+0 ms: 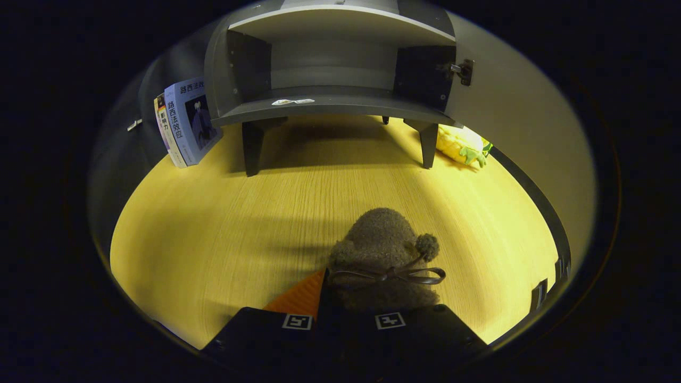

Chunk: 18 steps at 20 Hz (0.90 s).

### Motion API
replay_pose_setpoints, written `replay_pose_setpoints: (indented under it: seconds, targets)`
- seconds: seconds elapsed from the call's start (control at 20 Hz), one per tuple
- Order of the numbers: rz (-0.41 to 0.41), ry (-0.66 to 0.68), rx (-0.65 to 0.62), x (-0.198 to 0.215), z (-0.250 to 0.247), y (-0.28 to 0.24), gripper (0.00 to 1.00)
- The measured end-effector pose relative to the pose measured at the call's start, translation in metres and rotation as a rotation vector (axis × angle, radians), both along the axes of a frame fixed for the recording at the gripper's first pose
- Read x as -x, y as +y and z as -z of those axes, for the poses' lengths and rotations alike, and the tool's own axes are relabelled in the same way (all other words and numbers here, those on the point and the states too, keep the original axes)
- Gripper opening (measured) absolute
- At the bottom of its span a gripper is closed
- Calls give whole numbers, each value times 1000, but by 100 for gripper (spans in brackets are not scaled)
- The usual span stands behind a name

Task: Open the shoe cabinet door, grab the shoes and put them into the shoe cabinet, then close the shoe cabinet door.

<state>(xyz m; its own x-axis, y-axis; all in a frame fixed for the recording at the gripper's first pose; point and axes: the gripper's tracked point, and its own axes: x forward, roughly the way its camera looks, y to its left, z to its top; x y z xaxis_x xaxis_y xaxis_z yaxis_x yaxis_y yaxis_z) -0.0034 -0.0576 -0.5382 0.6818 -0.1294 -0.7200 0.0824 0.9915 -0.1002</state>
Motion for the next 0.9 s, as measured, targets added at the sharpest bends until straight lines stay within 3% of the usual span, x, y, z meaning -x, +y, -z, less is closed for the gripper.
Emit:
replay_pose_setpoints:
  seconds: [0.15, 0.25, 0.55, 0.9]
  targets:
    - [19, -10, -15, -4, -2, -7, 28]
    - [35, -11, -55, -8, 0, -6, 5]
    - [9, 7, -50, -2, -9, -5, 5]
    - [-24, -39, -30, -1, -79, -1, 5]
